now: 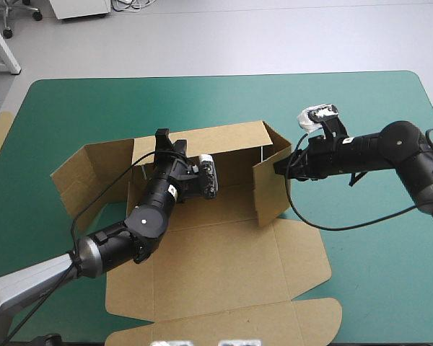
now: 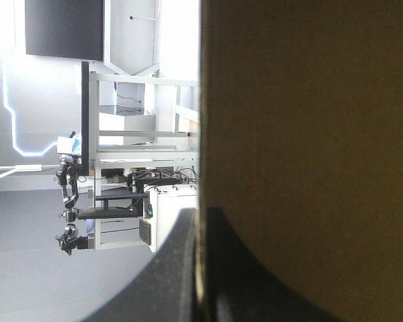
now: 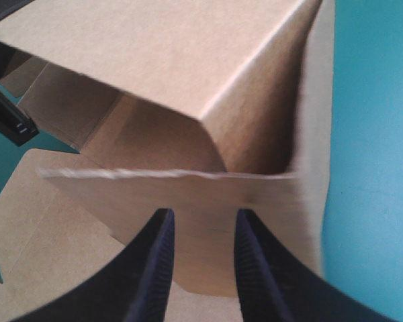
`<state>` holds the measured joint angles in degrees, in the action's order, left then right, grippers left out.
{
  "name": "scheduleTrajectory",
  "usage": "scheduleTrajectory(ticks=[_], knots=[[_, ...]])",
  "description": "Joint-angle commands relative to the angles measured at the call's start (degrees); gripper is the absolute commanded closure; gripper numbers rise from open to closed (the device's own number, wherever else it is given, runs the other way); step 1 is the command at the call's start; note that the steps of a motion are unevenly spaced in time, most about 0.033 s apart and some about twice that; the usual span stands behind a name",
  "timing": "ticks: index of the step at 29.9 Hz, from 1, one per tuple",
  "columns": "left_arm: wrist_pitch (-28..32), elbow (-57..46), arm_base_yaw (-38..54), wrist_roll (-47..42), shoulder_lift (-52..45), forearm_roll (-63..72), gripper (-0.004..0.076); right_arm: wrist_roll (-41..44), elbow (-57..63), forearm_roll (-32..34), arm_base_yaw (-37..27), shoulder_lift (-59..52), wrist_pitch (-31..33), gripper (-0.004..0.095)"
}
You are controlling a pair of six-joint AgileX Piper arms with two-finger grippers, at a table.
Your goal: Fold the box
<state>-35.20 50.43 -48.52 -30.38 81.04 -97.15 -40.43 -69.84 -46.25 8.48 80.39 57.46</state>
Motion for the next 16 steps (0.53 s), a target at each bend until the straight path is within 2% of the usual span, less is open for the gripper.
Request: scheduleTrajectory(ticks=[1,6,11,16], knots=[[-2.0,2.1,-0.1,-1.1,-1.9,-3.9,0.0734,0.1,0.7,-1.6,0.2,-5.6,-0.3,0.0627],[-2.0,2.1,-0.1,-1.1,-1.9,-4.1,0.0734,7.0,0.4,7.6,-1.0,-10.3,-4.6,0.0629],[-2.0,2.1,-0.1,-1.2,-1.9,-4.1,0.0734,12.7,-2.0,8.2,-6.6,-11.3,-5.4,0.0629],[-2.0,2.1,-0.1,-1.2,-1.9,-4.1,0.0734,14.0,-11.1,8.3,-11.3,-8.2,-3.9,0.0635]])
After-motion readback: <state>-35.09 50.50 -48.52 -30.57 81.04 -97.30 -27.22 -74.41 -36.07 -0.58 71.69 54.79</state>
